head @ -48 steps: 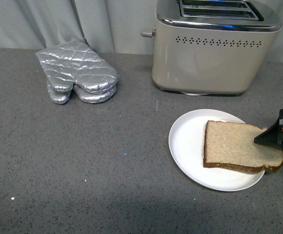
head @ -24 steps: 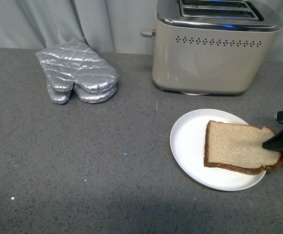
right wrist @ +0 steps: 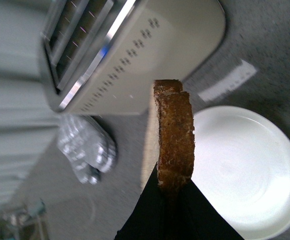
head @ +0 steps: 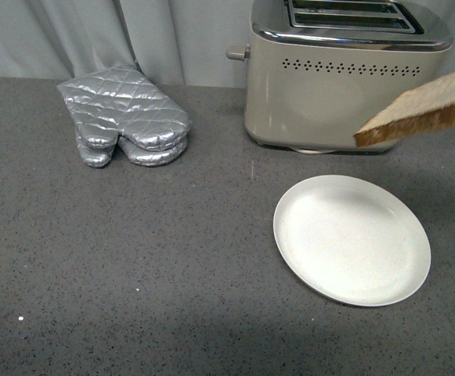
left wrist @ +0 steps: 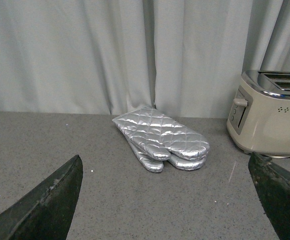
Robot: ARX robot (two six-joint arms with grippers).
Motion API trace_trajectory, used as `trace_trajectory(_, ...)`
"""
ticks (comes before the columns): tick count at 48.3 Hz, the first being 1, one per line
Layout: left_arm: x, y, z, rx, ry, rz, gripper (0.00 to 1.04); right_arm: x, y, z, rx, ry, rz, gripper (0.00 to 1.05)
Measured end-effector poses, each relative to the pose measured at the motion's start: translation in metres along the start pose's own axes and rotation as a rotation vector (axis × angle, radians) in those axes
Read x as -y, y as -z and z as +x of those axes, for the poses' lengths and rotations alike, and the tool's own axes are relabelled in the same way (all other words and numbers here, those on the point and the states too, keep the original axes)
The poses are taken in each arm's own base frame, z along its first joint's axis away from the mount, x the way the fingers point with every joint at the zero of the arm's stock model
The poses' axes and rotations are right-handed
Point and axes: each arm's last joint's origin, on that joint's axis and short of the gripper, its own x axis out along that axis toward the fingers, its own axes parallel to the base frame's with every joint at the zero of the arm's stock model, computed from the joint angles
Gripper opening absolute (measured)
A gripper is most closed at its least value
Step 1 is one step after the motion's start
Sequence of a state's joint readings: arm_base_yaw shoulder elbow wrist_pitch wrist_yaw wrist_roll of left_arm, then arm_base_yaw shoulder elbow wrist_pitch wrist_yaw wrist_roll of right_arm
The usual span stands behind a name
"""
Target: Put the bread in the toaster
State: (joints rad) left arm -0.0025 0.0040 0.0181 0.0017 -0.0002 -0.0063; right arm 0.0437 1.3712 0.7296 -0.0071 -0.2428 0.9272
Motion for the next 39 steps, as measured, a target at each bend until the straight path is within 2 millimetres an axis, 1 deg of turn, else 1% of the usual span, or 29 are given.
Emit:
trace_trajectory(3, 0.000, 0.000, 0.000, 0.000, 0.000, 0.000, 0.98, -0.024, -0.001, -0.011, 0.101, -0.013, 0.077, 0.01)
trace_trajectory(6, 0.000, 0.000, 0.000, 0.000, 0.000, 0.000, 0.98, -0.044, -0.001, -0.012, 0.165, -0.021, 0.114, 0.01)
trace_trajectory(9, 0.000, 0.000, 0.000, 0.000, 0.000, 0.000, 0.98, -0.060, -0.001, -0.009, 0.199, -0.032, 0.171, 0.01)
trace_trajectory(11, 0.000, 0.000, 0.000, 0.000, 0.000, 0.000, 0.98, -0.071, -0.001, -0.003, 0.232, -0.030, 0.200, 0.01)
trace_trajectory(16, 0.000, 0.000, 0.000, 0.000, 0.000, 0.000, 0.98, -0.087, -0.001, 0.010, 0.271, -0.021, 0.241, 0.01)
trace_trajectory(25, 0.000, 0.000, 0.000, 0.000, 0.000, 0.000, 0.98, -0.112, -0.002, 0.042, 0.323, -0.005, 0.320, 0.01)
trace_trajectory(31, 0.000, 0.000, 0.000, 0.000, 0.000, 0.000, 0.98, -0.117, 0.000, 0.057, 0.329, 0.032, 0.361, 0.01)
trace_trajectory(39, 0.000, 0.000, 0.000, 0.000, 0.000, 0.000, 0.98, -0.123, 0.001, 0.069, 0.338, 0.047, 0.394, 0.01)
